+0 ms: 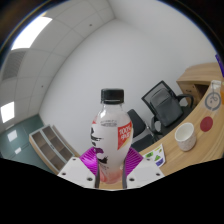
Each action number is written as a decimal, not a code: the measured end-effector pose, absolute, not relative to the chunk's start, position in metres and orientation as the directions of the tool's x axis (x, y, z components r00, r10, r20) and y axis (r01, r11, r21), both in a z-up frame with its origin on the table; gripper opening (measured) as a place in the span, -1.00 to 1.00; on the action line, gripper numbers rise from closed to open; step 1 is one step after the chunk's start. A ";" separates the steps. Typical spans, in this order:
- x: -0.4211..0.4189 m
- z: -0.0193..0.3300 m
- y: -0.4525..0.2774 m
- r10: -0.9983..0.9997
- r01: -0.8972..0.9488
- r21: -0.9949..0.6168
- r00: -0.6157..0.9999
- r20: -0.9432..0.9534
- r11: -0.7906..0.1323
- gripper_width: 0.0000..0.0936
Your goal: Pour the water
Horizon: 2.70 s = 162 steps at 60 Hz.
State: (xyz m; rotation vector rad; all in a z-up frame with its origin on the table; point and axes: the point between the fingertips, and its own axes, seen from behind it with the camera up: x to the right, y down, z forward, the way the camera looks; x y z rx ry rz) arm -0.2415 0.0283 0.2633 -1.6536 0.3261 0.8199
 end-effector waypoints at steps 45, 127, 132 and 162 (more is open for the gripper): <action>-0.158 0.203 0.161 -0.057 -0.807 0.482 -0.494 -0.867 -0.341 -0.36; 0.092 0.068 0.155 0.014 0.015 -0.943 1.000 0.011 -0.332 -0.34; 0.093 0.069 0.155 0.009 0.018 -0.944 1.000 0.015 -0.329 -0.25; 0.091 0.121 0.068 -0.045 0.046 -0.896 0.996 0.073 -0.442 0.83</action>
